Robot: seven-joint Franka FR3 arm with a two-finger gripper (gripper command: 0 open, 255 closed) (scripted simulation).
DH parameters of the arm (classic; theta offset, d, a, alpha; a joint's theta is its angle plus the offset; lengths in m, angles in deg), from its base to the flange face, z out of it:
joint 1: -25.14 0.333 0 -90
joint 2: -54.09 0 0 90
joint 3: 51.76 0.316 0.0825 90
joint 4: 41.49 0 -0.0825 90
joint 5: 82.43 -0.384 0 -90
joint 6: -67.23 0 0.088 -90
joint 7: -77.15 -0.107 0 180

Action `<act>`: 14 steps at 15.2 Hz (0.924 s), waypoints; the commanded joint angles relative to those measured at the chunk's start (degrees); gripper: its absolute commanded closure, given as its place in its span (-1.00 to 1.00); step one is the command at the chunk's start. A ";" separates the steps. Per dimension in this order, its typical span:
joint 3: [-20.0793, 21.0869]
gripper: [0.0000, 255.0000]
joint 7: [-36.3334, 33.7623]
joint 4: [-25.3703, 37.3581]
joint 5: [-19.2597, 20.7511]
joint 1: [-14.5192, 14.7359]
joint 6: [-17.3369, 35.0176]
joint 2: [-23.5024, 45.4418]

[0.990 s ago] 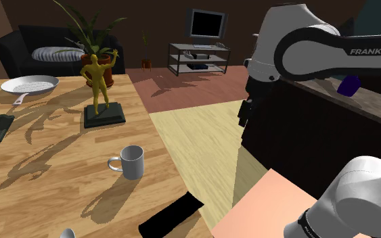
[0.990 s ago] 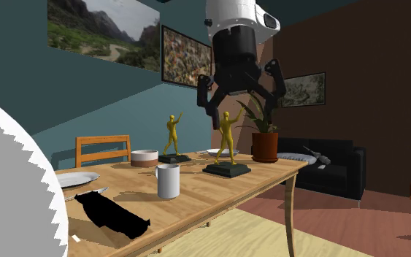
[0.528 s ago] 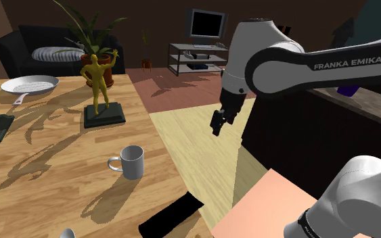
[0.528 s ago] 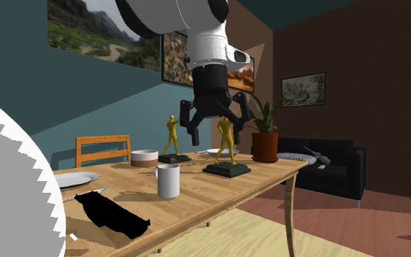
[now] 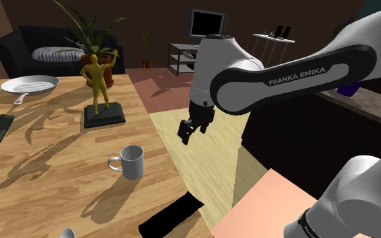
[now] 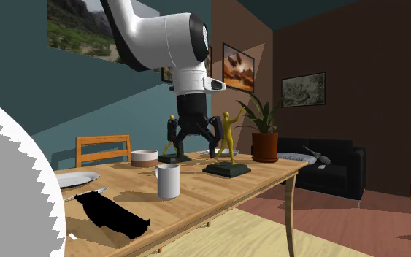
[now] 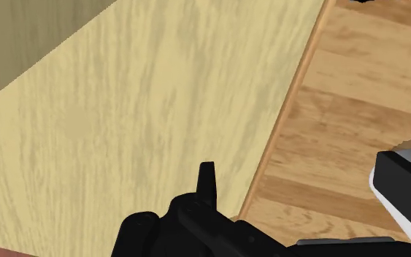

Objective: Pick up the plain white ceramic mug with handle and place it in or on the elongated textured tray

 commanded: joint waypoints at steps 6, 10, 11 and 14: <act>4.53 -1.00 -11.42 9.63 6.17 0.76 5.53 13.97; 5.38 -1.00 -18.10 17.01 11.46 2.66 6.94 22.66; 5.35 -1.00 -19.65 19.06 12.78 3.37 7.08 24.85; 4.88 -1.00 -23.55 25.24 16.22 5.69 7.05 30.91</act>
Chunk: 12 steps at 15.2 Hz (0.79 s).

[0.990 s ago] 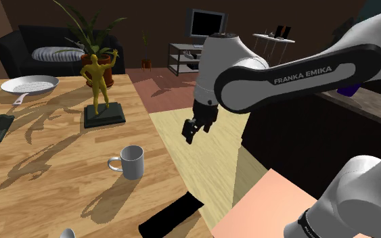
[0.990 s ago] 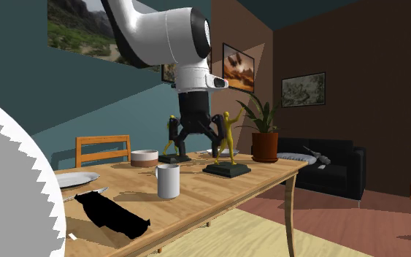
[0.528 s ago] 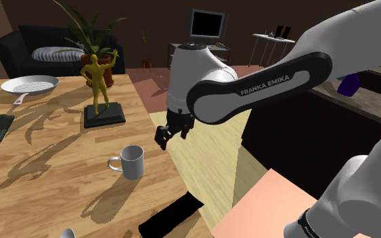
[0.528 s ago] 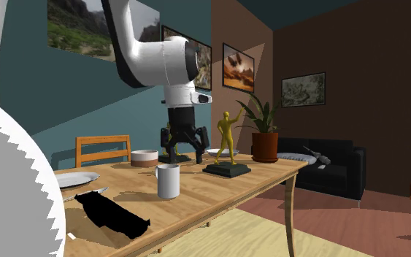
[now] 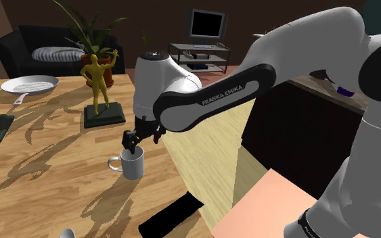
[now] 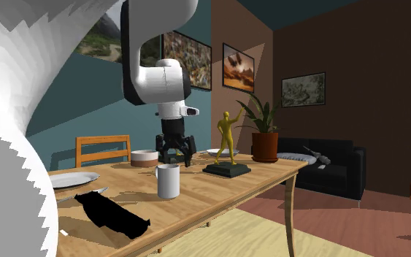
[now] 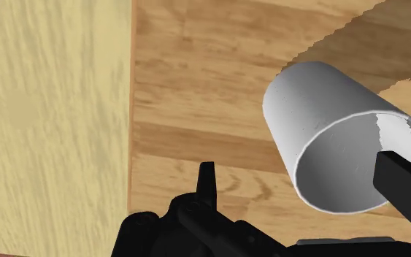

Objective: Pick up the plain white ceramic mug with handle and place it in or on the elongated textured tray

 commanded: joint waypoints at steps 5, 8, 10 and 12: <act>-1.03 -1.00 -2.14 1.31 2.72 1.14 2.79 4.37; -1.47 -1.00 -2.70 1.18 3.62 1.44 4.15 5.75; -1.47 -1.00 -2.70 1.18 3.62 1.44 4.15 5.75; -1.47 -1.00 -2.70 1.18 3.62 1.44 4.15 5.75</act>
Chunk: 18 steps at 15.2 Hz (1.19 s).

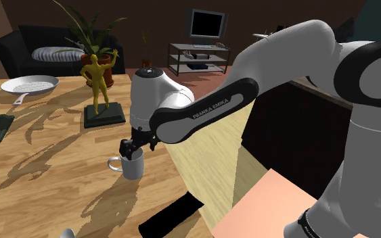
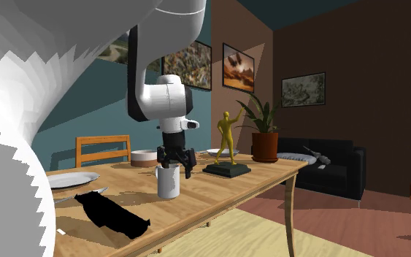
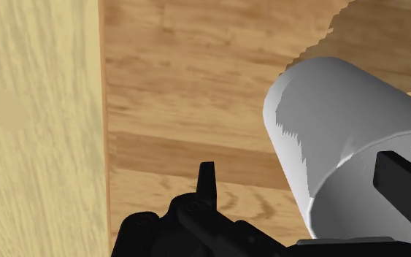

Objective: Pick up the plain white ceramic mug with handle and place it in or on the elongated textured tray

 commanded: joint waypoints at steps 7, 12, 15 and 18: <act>-0.01 1.00 0.01 0.01 0.02 0.00 0.03 0.03; -0.01 1.00 0.01 0.01 0.02 0.00 0.03 0.03; 0.28 1.00 0.49 0.51 -0.61 -0.20 -1.18 -0.77; 0.68 1.00 1.19 1.35 -1.51 -0.46 -3.02 -1.92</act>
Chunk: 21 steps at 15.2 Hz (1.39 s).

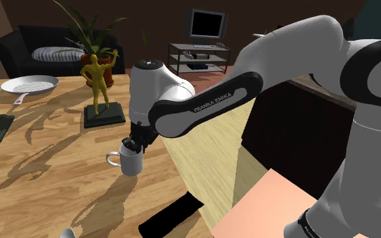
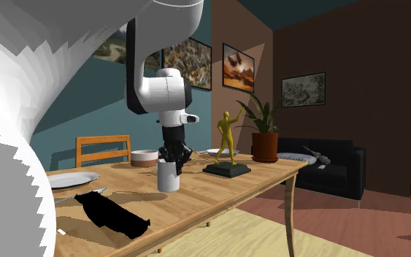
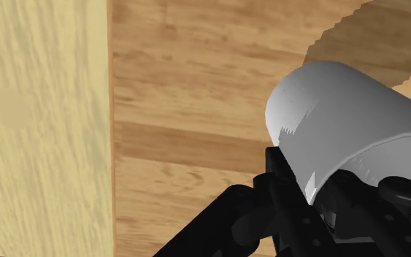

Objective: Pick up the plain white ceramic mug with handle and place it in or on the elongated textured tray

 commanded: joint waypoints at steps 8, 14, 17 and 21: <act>0.95 1.00 2.08 3.15 -2.49 -0.71 -5.81 -3.08; 1.36 1.00 3.12 5.88 -3.73 -0.91 -9.83 -4.59; 1.53 1.00 3.57 7.44 -4.24 -0.96 -11.90 -5.19; 2.75 1.00 2.92 0.85 -6.96 -1.14 -11.09 -11.57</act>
